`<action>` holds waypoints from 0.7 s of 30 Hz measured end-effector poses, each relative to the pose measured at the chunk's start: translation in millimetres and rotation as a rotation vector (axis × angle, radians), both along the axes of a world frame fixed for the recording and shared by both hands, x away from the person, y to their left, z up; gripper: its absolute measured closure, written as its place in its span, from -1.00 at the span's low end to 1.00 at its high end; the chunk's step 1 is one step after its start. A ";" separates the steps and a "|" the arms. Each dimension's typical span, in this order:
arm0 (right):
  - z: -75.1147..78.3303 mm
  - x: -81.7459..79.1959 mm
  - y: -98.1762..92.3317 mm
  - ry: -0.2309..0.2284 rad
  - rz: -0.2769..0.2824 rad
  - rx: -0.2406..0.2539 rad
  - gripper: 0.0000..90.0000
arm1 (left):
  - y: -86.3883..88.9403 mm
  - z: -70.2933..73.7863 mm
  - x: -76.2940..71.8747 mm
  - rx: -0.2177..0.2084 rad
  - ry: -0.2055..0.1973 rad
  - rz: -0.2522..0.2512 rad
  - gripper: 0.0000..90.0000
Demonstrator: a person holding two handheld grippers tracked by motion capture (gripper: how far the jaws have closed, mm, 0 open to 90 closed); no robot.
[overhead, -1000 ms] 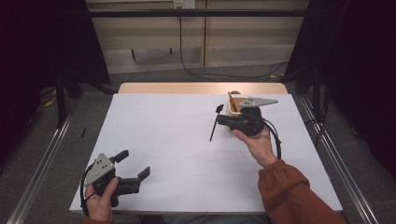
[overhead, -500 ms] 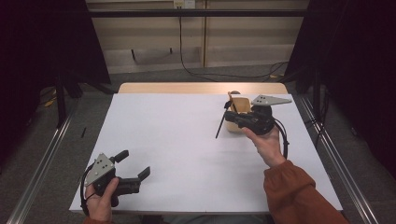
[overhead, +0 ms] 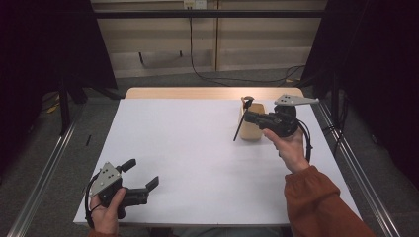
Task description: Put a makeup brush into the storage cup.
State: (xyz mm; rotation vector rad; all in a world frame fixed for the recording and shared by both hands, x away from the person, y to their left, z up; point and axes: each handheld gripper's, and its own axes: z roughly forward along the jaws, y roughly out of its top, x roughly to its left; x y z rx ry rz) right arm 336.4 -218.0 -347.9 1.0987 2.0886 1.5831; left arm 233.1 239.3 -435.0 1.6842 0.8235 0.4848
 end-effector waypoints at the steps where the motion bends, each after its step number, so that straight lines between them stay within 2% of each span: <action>1: 2.1 0.6 -1.8 -0.001 -0.003 -0.001 0.90 | 0.1 0.1 -0.1 0.002 -0.001 -0.001 -0.97; 21: 35.7 21.5 -32.1 -0.038 -0.109 -0.023 0.90 | -0.5 -0.1 0.0 0.000 0.002 -0.005 -0.97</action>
